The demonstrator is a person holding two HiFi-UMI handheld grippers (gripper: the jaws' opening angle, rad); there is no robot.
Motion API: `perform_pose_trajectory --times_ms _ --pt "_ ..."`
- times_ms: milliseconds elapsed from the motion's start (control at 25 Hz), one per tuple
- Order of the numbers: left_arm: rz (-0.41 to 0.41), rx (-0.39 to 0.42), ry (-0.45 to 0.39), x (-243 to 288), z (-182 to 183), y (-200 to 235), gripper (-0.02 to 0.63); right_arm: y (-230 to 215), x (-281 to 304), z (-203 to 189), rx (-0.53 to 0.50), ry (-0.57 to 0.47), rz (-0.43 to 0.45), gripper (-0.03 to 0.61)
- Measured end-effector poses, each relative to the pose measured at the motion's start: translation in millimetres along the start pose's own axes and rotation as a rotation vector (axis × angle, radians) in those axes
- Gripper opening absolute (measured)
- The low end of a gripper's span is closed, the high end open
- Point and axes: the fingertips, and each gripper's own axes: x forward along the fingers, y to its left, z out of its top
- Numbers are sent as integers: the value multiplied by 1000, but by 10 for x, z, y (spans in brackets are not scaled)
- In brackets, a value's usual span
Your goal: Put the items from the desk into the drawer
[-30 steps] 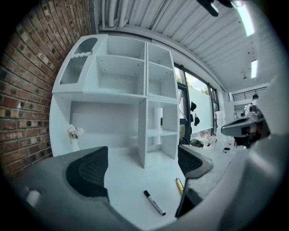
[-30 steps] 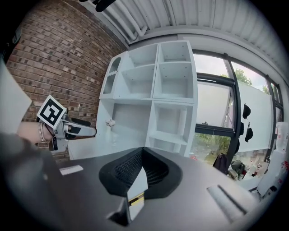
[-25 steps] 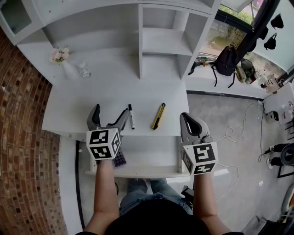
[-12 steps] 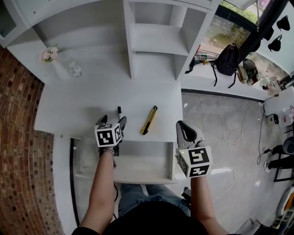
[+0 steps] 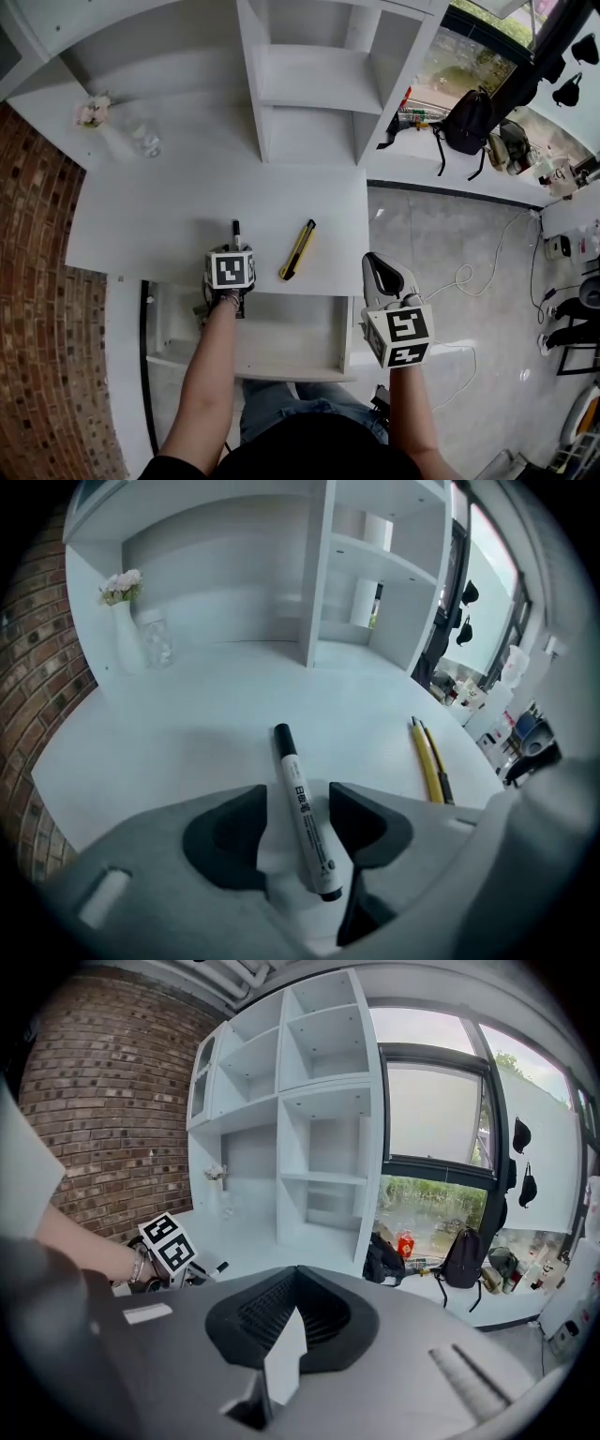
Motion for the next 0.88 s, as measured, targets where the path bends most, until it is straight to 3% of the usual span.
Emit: perform_pose_trajectory --times_ms 120,160,200,440,880 --pt "18 8 14 2 9 0 180 -47 -5 -16 6 1 -3 9" --pt "25 9 18 0 12 5 144 -52 -7 -17 7 1 -2 9" --pt "31 10 21 -3 13 9 65 -50 -12 -15 8 0 -1 9" --pt "0 -9 18 -53 -6 7 63 19 -44 -4 10 -8 11 9" --pt "-24 -44 -145 -542 263 -122 63 67 -145 88 -15 -42 53 9"
